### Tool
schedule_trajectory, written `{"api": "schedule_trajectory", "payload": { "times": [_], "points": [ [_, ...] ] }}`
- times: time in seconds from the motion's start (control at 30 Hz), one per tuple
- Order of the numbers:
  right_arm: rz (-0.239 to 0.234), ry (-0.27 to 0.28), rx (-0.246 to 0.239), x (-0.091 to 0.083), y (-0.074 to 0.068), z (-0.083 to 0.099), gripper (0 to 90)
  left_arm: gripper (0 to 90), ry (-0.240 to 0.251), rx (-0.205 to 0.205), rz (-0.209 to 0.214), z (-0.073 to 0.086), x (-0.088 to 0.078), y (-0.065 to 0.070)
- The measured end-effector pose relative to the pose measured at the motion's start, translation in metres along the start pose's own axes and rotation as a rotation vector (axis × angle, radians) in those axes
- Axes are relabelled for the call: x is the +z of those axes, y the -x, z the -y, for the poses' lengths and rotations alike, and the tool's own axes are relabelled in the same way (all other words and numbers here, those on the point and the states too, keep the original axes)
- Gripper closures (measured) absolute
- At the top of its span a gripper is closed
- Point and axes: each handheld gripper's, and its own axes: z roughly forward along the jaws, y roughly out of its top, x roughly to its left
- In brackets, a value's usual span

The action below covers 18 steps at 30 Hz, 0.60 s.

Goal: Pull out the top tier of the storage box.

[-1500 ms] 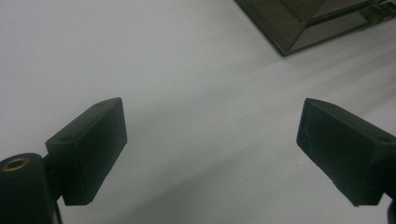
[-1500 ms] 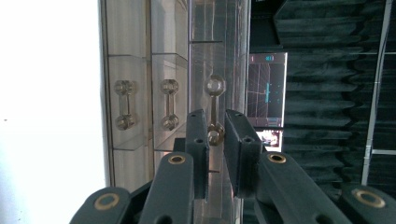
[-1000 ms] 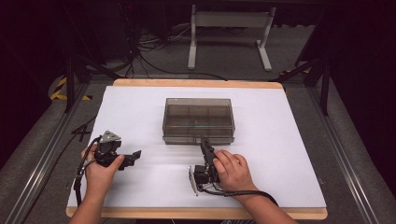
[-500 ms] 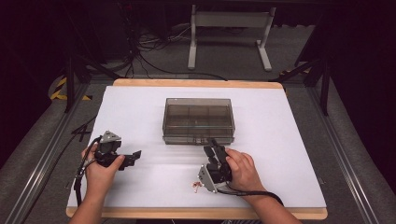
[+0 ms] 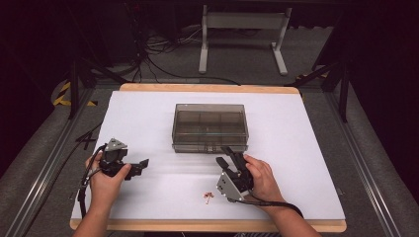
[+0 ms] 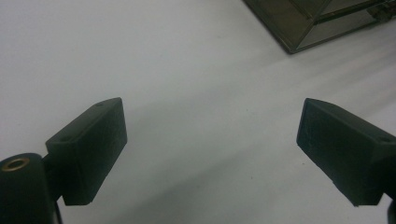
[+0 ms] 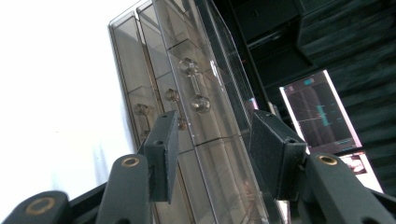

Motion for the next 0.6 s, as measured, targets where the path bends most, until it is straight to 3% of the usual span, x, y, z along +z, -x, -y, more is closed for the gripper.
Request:
{"api": "schedule_trajectory", "payload": {
  "times": [0.23,0.4,0.6],
  "points": [
    [-0.049,0.04,0.04,-0.005,0.011,0.006,51.3,9.3,0.002,-0.002,-0.005,0.001,-0.001,0.0],
    [-0.109,0.057,0.109,-0.007,0.018,0.01,54.9,9.4,-0.002,-0.003,-0.006,0.002,-0.002,0.0],
    [-0.236,0.056,0.189,-0.011,0.033,0.014,58.6,9.4,-0.001,-0.001,-0.009,0.003,-0.002,0.0]
  ]
}}
